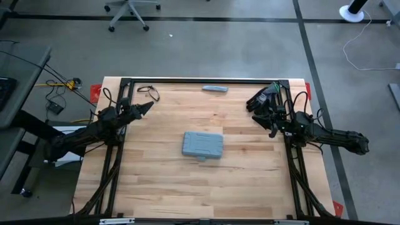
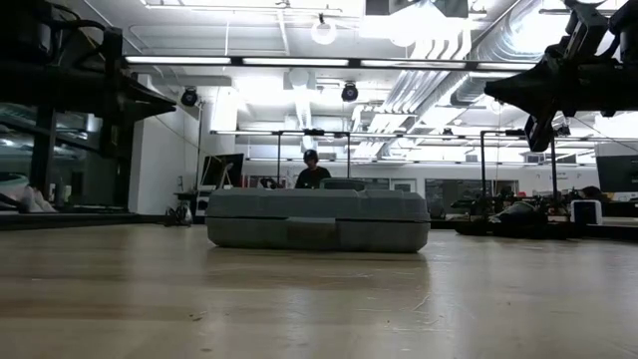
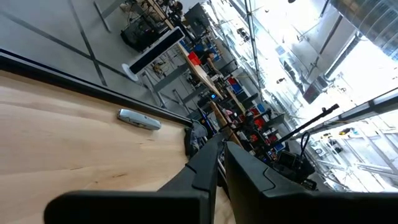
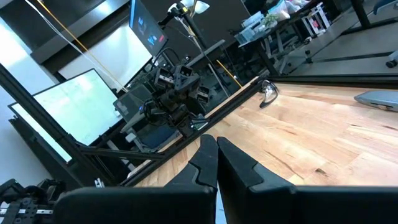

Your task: Prefit tool cases

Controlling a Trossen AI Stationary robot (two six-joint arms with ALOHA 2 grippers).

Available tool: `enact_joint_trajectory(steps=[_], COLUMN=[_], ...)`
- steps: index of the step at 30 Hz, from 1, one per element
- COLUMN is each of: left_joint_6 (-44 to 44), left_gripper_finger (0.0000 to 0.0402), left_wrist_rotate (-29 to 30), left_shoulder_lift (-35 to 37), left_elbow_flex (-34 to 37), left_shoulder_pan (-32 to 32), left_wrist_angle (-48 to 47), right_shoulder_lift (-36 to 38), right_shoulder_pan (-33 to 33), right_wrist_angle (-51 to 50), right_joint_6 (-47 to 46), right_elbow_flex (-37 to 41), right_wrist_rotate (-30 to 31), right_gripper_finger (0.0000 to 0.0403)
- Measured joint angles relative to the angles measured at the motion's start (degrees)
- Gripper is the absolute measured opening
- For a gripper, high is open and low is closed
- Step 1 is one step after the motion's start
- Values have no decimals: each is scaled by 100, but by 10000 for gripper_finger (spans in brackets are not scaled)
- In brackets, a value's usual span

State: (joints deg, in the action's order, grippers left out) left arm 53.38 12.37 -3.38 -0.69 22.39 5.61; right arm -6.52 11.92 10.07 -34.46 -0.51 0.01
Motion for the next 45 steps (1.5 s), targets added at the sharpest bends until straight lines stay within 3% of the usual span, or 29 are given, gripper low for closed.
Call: enact_joint_trajectory(steps=[13, 22, 28, 41, 45], left_joint_6=[1, -1, -23, -1483, -1749], left_gripper_finger=[23, 23, 23, 23, 23], left_wrist_rotate=[15, 342, -44, -314, -441], left_shoulder_lift=[0, 2, 1, -24, -94], left_elbow_flex=[2, 2, 2, 0, 0], left_shoulder_pan=[0, 4, 4, 2, 2], left_wrist_angle=[17, 17, -30, -380, -401], right_shoulder_lift=[2, 2, 2, 2, 0], right_shoulder_pan=[2, 4, 4, 4, 4], right_wrist_angle=[87, 49, 42, -46, -42], right_joint_6=[-2, -87, -304, -257, -109], right_elbow_flex=[1, 1, 1, 2, 2], right_wrist_rotate=[-1, 0, -2, 0, 269], right_gripper_finger=[0, 0, 0, 0, 0])
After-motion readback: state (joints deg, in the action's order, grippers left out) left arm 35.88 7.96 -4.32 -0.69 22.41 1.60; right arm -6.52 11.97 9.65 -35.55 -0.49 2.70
